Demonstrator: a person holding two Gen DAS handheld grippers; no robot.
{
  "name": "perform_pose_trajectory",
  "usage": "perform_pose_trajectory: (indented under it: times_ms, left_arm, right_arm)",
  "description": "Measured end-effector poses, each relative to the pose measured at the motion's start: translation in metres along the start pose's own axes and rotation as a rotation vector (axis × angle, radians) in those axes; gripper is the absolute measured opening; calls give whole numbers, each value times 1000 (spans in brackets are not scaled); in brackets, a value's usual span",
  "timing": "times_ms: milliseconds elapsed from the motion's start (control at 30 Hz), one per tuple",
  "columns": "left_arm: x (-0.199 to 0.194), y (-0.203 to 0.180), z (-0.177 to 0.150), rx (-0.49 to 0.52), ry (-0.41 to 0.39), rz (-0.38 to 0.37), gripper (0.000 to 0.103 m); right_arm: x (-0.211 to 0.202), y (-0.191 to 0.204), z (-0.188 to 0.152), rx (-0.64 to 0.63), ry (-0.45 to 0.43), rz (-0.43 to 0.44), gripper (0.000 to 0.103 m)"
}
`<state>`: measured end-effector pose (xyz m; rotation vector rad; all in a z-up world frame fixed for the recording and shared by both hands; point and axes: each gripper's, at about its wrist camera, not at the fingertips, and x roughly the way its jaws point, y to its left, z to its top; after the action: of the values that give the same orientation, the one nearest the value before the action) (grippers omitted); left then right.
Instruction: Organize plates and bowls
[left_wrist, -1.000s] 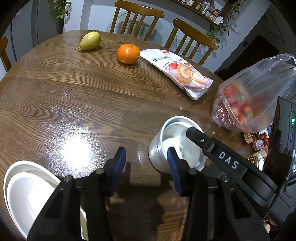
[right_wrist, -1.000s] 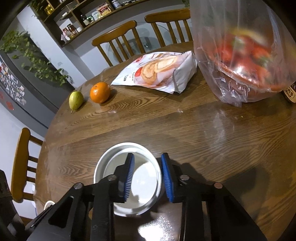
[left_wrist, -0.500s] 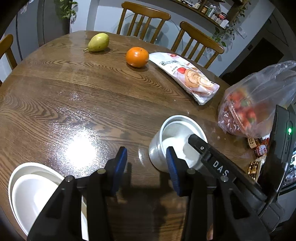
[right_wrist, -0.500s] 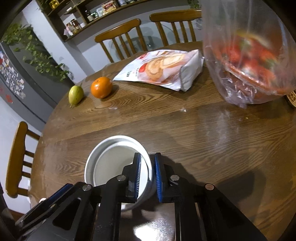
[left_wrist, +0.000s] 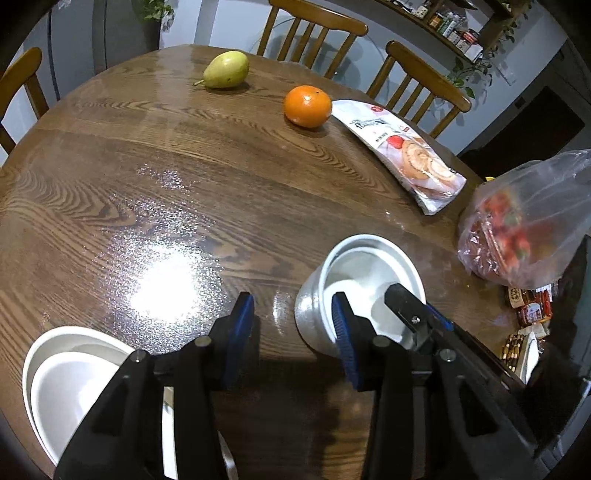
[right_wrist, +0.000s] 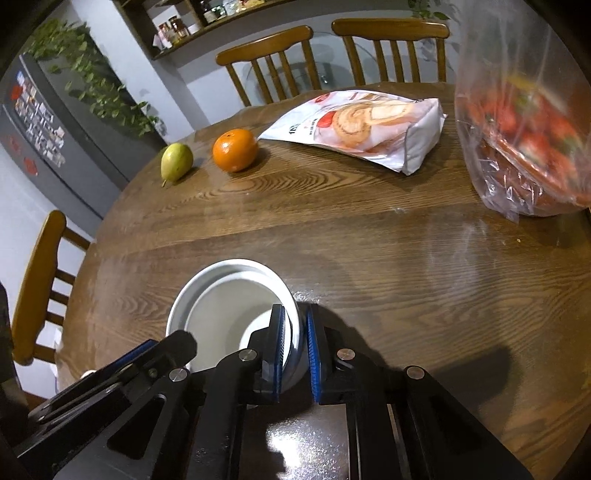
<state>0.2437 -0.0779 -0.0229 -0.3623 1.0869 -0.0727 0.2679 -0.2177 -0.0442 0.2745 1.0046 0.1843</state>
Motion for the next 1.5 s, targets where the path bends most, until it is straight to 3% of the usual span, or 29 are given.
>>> perform_pose_trajectory:
  times_ms: [400,733,1200,1500]
  left_arm:
    - [3,0,0,12,-26,-3,42]
    - [7,-10,-6,74,-53,35,40]
    - [5,-17,-10,96,-66,-29,15]
    - [2,-20,-12,98,-77,-15,13]
  right_arm:
    - [1,0,-1,17,23,-16,14]
    - [3,-20,2,132,62,74,14]
    - [6,-20,1,151,65,81,14]
    - [5,-18,0,154,65,94,16]
